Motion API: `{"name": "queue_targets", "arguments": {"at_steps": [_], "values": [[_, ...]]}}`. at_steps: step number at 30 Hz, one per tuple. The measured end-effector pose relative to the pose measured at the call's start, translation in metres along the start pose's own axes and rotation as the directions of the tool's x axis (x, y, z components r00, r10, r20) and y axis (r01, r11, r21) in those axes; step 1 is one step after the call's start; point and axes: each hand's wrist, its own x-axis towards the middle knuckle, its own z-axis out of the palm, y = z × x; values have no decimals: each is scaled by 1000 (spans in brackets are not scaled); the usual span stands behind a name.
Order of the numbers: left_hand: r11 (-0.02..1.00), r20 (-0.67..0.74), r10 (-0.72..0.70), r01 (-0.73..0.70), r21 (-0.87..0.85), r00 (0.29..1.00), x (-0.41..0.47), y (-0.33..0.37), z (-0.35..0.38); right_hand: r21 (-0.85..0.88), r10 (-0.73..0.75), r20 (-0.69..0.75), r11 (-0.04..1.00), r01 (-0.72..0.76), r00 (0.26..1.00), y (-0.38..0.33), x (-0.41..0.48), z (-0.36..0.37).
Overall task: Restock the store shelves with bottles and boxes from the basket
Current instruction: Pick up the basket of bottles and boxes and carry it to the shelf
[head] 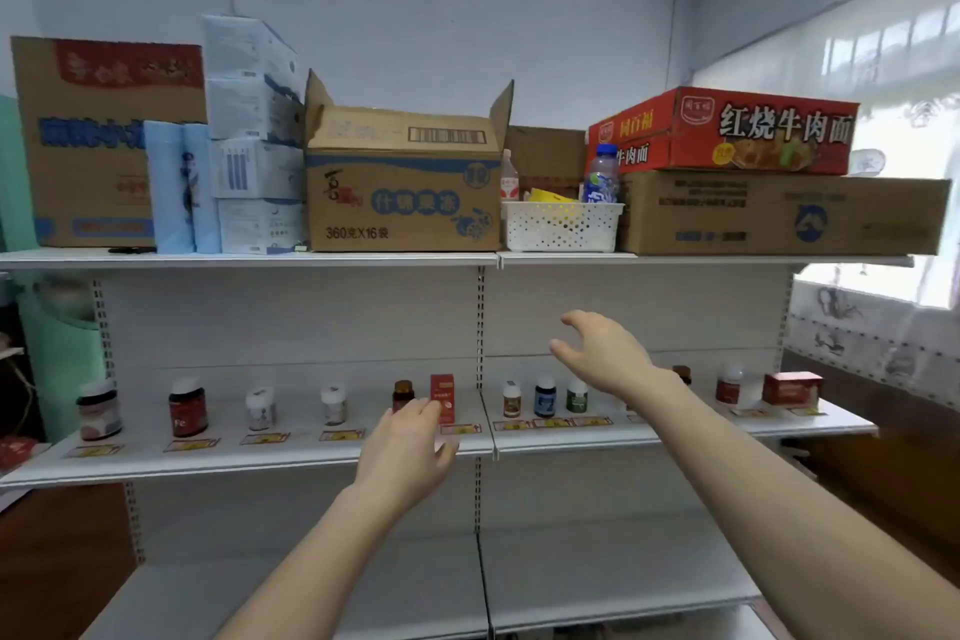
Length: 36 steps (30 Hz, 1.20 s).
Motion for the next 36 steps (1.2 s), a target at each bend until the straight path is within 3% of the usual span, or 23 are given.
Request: {"name": "queue_targets", "arguments": {"at_steps": [7, 13, 24, 36], "values": [[972, 96, 225, -217, -89, 969, 7, 69, 60, -67, 219, -54, 973, -222, 974, 86, -52, 0], [884, 232, 450, -393, -254, 863, 4, 181, 115, -91, 482, -77, 868, -488, 873, 203, -133, -14], [656, 309, 749, -591, -470, 586, -21, 467, 199, -137, 832, -191, 503, -854, 521, 416, -329, -99], [304, 192, 953, -731, -611, 236, -59, 719, 259, 8, 943, -318, 106, -994, 98, 562, -499, -178]]}}
